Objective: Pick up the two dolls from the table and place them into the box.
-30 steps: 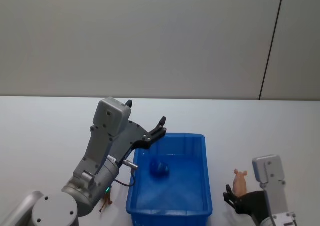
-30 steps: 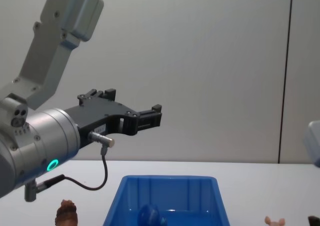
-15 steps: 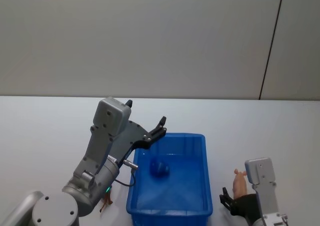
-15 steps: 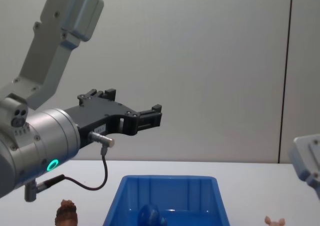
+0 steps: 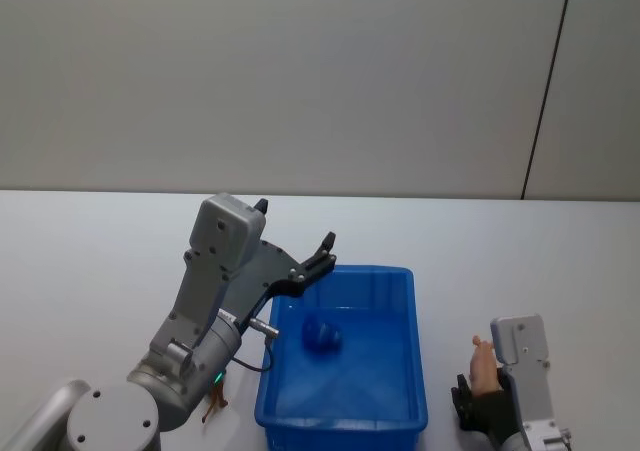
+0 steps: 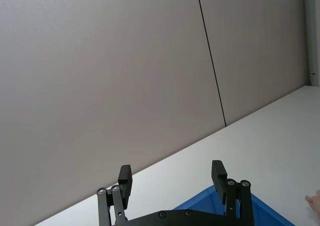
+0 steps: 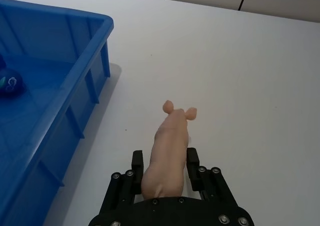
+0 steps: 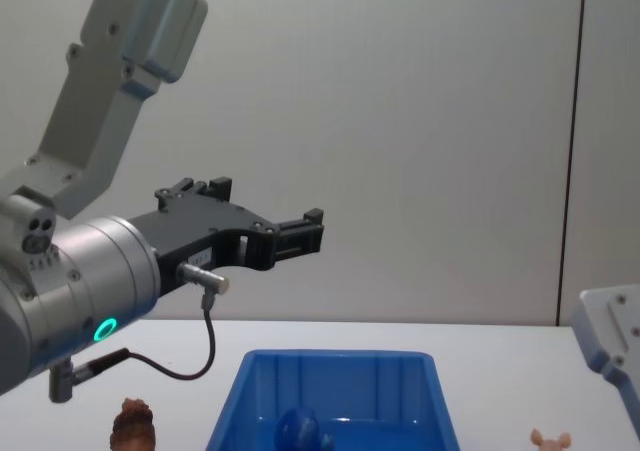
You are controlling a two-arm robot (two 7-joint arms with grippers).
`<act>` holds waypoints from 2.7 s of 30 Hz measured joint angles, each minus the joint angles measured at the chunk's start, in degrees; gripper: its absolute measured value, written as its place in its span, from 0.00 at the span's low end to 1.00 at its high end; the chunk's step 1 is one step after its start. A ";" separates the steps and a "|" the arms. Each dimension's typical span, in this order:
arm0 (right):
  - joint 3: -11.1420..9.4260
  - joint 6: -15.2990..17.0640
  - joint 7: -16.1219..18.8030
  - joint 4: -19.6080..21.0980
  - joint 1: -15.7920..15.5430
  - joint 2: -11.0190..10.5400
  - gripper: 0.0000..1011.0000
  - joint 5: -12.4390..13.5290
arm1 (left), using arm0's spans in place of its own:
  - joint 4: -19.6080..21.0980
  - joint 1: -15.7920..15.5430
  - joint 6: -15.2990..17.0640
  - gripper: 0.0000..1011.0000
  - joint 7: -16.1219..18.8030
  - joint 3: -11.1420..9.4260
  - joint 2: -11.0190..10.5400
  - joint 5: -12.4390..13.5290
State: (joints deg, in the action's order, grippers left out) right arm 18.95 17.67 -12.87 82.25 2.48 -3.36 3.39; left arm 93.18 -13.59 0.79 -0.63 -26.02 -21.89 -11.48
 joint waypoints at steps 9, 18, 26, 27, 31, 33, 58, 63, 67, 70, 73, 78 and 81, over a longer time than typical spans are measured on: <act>-0.63 0.35 0.71 0.48 0.19 0.12 0.38 0.85 | 0.00 0.00 0.00 0.99 0.00 0.00 0.00 0.00; -1.30 0.16 1.60 5.15 -0.81 -0.54 0.38 1.57 | 0.00 0.00 0.00 0.99 0.00 0.00 0.00 0.00; -1.94 -0.32 4.39 10.47 -1.60 -1.46 0.38 2.46 | 0.00 0.00 0.00 0.99 0.00 0.00 0.00 0.00; -1.97 -0.32 4.75 11.00 -1.63 -1.56 0.38 2.52 | 0.00 0.00 0.00 0.99 0.00 0.00 0.00 0.00; -2.05 -0.27 6.96 12.53 -1.68 -1.82 0.38 2.85 | 0.00 0.00 0.00 0.99 0.00 0.00 0.00 0.00; -2.05 -0.02 8.47 13.28 -1.66 -1.93 0.38 2.93 | 0.00 0.00 0.00 0.99 0.00 0.00 0.00 0.00; 2.31 2.72 25.84 7.49 3.66 1.72 0.60 -2.45 | 0.00 0.00 0.00 0.99 0.00 0.00 0.00 0.00; 3.33 2.67 27.28 4.70 5.11 2.95 0.74 -4.06 | 0.00 0.00 0.00 0.99 0.00 0.00 0.00 0.00; 3.85 1.66 27.36 3.20 5.70 3.59 0.85 -4.95 | 0.00 0.00 0.00 0.99 0.00 0.00 0.00 0.00; 4.09 -0.14 26.31 2.51 5.80 3.83 0.93 -5.40 | 0.00 0.00 0.00 0.99 0.00 0.00 0.00 0.00; 4.13 -1.39 25.42 2.44 5.62 3.82 0.99 -5.51 | 0.00 0.00 0.00 0.99 0.00 0.00 0.00 0.00; 3.87 -4.68 22.81 3.23 4.52 3.19 0.99 -5.44 | 0.00 0.00 0.00 0.99 0.00 0.00 0.00 0.00; 3.39 -6.69 20.94 4.35 3.59 2.45 0.99 -4.92 | 0.00 0.00 0.00 0.99 0.00 0.00 0.00 0.00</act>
State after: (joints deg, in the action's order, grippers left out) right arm 22.34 10.98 8.07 86.59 6.07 -0.91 -1.53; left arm 93.17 -13.59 0.80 -0.63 -26.02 -21.89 -11.48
